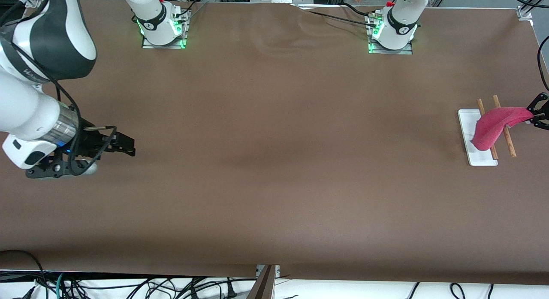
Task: Pass towel and hang on rack
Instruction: 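Drape the towel over the wooden dowels with the left gripper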
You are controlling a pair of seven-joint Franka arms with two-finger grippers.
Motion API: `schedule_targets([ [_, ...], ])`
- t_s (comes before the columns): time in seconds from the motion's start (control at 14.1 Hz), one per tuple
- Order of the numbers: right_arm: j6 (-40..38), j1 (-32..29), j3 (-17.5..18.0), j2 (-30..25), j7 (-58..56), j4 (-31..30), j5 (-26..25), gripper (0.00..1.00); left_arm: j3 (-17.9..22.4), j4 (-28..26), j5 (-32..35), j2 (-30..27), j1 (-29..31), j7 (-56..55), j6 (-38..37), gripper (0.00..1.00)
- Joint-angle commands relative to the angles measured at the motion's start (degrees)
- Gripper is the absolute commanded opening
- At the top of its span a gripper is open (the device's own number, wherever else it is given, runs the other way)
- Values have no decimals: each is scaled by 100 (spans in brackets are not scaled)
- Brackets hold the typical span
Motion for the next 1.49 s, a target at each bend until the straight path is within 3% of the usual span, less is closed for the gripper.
schedule_targets([
  [0.0, -76, -154, -249, -981, 6, -704, -162, 100, -77, 469, 155, 403, 181, 394, -165, 0],
  [0.28, -102, -260, -627, -1669, -81, -1082, -180, 100, -77, 708, 164, 843, 462, 650, -139, 0],
  [0.43, -443, -260, -706, -1793, -842, -1144, -180, 100, -68, 943, 164, 1054, 480, 712, -121, 0],
  [0.57, -646, -287, -760, -1898, -952, -1275, -145, 100, -68, 1356, 164, 1300, 480, 1062, -121, 32],
  [0.64, -804, -287, -760, -1933, -900, -1311, -119, 100, -68, 1480, 155, 1441, 497, 1142, -130, 99],
  [1.42, -902, -261, -760, -1828, -987, -1302, -92, 100, -112, 2606, 287, 1363, 498, 767, -164, 100],
])
